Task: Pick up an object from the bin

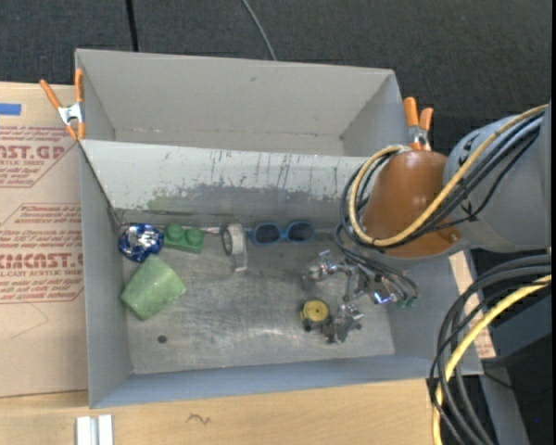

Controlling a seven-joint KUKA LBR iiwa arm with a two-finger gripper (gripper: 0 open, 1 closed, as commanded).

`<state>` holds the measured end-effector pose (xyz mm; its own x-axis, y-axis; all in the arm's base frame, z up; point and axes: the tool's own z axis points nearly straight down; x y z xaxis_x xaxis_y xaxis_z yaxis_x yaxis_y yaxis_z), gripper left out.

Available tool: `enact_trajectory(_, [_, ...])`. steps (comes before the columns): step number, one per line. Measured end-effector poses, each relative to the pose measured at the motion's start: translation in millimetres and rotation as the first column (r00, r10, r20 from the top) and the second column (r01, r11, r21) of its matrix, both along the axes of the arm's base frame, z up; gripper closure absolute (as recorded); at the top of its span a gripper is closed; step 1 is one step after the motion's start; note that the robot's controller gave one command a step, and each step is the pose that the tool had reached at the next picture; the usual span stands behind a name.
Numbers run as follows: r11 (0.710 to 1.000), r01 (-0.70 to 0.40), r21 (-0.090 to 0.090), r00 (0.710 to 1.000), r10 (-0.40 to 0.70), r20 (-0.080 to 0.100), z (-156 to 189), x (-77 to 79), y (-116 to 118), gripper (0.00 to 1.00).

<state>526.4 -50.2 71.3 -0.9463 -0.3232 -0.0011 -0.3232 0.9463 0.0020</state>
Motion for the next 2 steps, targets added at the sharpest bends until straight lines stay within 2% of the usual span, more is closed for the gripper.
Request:
enact_trajectory(1, [0.996, -0.086, -0.005, 0.996, 0.086, 0.007, 0.8, -8.6, 29.7, 0.0])
enact_trajectory(2, [0.996, -0.086, -0.004, 0.996, 0.086, 0.001, 1.7, -9.3, 29.9, 1.0])
